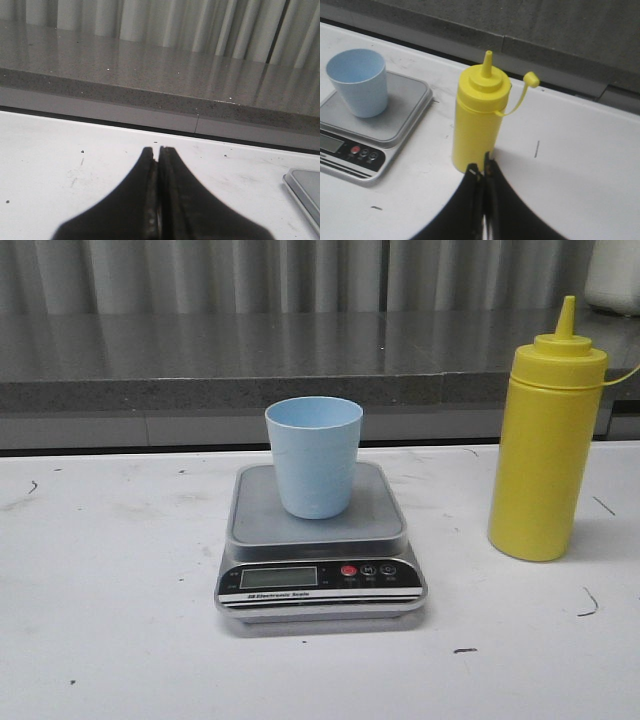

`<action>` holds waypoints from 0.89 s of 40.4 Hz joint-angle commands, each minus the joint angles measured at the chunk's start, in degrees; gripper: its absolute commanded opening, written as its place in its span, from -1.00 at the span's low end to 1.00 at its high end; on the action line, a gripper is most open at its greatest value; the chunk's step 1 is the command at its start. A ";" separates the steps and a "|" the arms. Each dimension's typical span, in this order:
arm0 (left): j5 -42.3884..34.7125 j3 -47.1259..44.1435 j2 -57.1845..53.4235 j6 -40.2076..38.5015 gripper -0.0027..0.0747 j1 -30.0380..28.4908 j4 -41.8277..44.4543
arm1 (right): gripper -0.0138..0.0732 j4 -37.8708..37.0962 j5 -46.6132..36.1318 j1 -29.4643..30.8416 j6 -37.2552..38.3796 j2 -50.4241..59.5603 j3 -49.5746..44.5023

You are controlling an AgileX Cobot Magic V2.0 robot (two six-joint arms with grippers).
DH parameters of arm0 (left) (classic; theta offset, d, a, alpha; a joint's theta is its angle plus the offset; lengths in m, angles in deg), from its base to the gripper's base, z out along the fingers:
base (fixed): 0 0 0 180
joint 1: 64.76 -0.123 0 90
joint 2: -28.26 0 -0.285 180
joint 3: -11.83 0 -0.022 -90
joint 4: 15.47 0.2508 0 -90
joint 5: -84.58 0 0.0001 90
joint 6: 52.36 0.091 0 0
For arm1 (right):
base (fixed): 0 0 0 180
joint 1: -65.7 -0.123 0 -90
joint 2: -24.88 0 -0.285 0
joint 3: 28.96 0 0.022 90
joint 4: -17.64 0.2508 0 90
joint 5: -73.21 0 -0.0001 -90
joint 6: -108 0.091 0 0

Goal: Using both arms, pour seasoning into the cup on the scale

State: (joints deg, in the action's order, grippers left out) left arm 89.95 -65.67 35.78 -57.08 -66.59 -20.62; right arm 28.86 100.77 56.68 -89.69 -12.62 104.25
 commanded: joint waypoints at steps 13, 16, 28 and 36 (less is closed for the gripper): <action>-4.19 -1.40 -1.02 -0.31 -0.98 -0.01 -0.37 | -0.82 -10.41 -18.98 6.24 10.06 13.93 -12.88; -4.19 -1.40 -1.02 -0.31 -0.98 -0.01 -0.37 | -0.82 -10.41 -22.11 7.85 11.23 17.64 -17.70; -4.19 -1.40 -1.02 -0.31 -0.98 -0.01 -0.37 | -0.82 -9.61 -23.40 8.31 15.42 29.05 -31.17; -4.19 -1.40 -0.91 -0.31 -0.98 -0.01 -0.37 | -0.82 -9.24 -20.22 8.31 15.42 31.30 -31.67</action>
State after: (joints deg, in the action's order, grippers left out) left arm 90.05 -65.67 35.78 -57.08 -66.72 -20.62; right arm 19.44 84.10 64.75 -74.30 17.62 72.26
